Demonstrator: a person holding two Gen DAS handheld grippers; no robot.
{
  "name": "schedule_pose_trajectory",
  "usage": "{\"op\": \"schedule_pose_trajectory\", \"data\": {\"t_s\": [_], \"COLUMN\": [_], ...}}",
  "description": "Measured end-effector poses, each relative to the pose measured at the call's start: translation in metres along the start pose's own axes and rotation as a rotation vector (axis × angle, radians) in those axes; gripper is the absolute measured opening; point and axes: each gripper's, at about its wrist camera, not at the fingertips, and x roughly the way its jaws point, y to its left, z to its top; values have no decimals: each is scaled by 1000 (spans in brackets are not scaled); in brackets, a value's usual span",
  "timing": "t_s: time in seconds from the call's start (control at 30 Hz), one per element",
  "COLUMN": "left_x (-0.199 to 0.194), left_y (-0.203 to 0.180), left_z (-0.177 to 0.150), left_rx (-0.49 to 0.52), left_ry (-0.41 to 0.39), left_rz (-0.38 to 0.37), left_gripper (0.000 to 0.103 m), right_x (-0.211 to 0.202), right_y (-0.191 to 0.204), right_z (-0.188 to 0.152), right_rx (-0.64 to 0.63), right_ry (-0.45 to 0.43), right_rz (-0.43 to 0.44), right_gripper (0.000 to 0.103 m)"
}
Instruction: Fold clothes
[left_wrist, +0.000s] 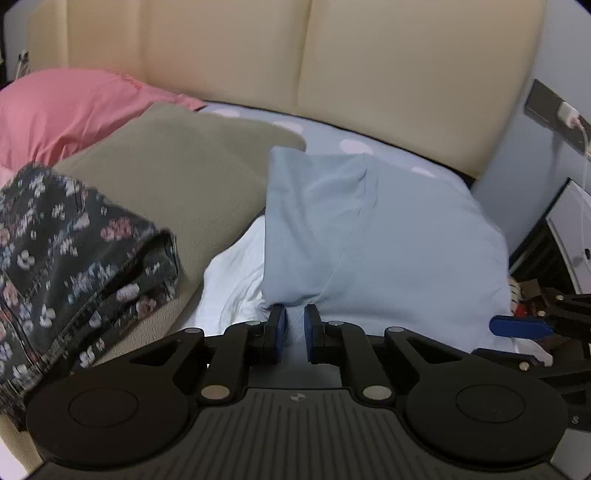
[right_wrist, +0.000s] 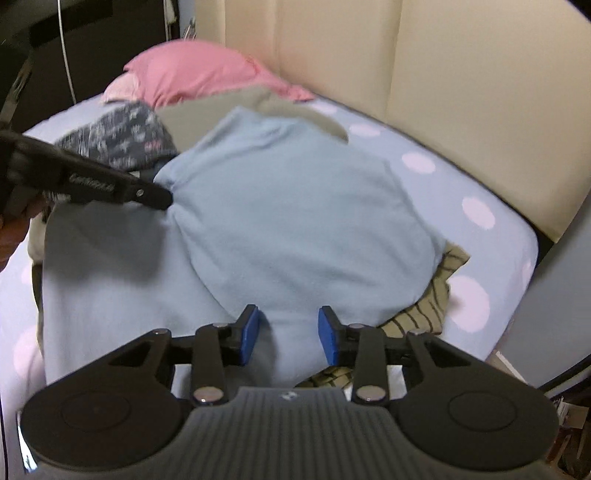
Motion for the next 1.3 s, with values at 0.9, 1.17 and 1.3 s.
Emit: {"op": "schedule_pose_trajectory", "data": {"t_s": [0.9, 1.17, 1.3], "left_x": [-99, -180, -213], "left_y": [-19, -45, -54], "left_z": [-66, -85, -103], "left_rx": [18, -46, -114], "left_ry": [-67, -226, -255], "left_rz": [111, 187, 204], "left_gripper": [35, 50, 56], "right_x": [-62, -102, -120], "right_y": [46, 34, 31], "right_z": [-17, -17, -24], "right_rx": [-49, 43, 135], "right_ry": [-47, -163, -184], "right_rz": [92, 84, 150], "right_gripper": [59, 68, 72]}}
